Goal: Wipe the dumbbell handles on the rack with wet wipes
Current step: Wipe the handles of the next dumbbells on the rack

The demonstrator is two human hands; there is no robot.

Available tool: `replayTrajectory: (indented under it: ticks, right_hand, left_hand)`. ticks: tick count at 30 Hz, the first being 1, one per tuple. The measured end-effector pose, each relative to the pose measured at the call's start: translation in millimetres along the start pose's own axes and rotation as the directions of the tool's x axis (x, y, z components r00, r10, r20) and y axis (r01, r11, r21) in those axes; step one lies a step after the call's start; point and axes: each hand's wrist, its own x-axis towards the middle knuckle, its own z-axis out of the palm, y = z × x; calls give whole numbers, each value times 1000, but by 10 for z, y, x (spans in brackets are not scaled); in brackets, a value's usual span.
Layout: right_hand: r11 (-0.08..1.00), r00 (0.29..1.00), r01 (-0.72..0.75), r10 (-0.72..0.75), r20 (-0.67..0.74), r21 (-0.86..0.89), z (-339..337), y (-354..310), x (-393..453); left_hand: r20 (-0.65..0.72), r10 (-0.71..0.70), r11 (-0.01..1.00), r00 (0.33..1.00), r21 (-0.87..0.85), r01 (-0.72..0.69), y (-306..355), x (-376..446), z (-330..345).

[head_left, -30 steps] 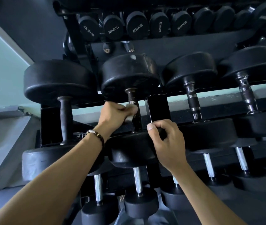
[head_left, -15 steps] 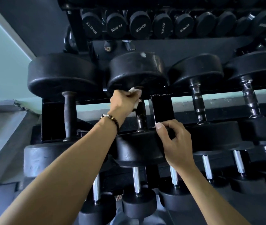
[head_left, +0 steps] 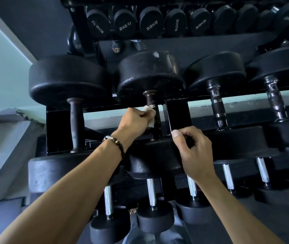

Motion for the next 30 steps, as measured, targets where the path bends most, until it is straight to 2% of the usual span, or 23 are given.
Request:
replayTrajectory:
  ticks: [2, 4, 6, 7, 11, 13, 16, 18, 20, 22, 24, 27, 28, 30]
  right_hand:
    - [1000, 1000, 1, -1, -9, 1, -7, 9, -4]
    - [1000, 1000, -13, 13, -2, -2, 1, 14, 3]
    - [1000, 1000, -15, 14, -4, -7, 0, 14, 9]
    - [1000, 1000, -10, 10, -6, -6, -5, 17, 11]
    - [1000, 1000, -9, 10, -11, 19, -3, 1, 1]
    - [1000, 1000, -17, 18, -13, 19, -8, 2, -2]
    - [1000, 1000, -18, 18, -1, 0, -2, 4, -2]
    - [1000, 1000, -9, 9, -3, -2, -1, 7, 5]
    - [1000, 1000, -7, 7, -8, 0, -1, 7, 11]
    - [1000, 1000, -15, 15, -3, 8, -2, 1, 8]
    - [1000, 1000, -18, 18, -7, 10, -14, 4, 5]
    - [999, 999, -34, 34, 11, 6, -12, 0, 7]
    - [999, 999, -38, 38, 13, 4, -10, 3, 8]
    - [999, 999, -35, 35, -3, 2, -11, -3, 4]
  left_hand:
    - [-2, 32, 999, 999, -11, -32, 28, 57, 8]
    - [-128, 40, 988, 991, -140, -58, 139, 209, 16]
    - [-155, -13, 962, 988, -272, -30, 193, 365, 47]
    - [-120, -25, 964, 993, -265, -8, 186, 328, 41]
    - [4, 52, 998, 999, 26, -52, 5, 26, -9]
    - [12, 87, 995, 996, 44, -87, 40, 28, 1]
    - [-114, 45, 993, 992, -106, -58, 213, 289, -1]
    - [-112, 45, 991, 993, -123, -59, 234, 337, -12]
    - [-64, 62, 994, 996, 99, -56, 178, 172, -42]
    - [-42, 83, 977, 996, 200, -73, 84, 66, -30]
    - [-65, 90, 985, 994, 151, -79, 144, 99, -14]
    - [-143, 14, 997, 990, -71, -25, 290, 297, -10]
    - [-139, 15, 999, 990, -48, -22, 290, 304, -8]
    - [-99, 25, 994, 995, 107, -14, 241, 164, -22]
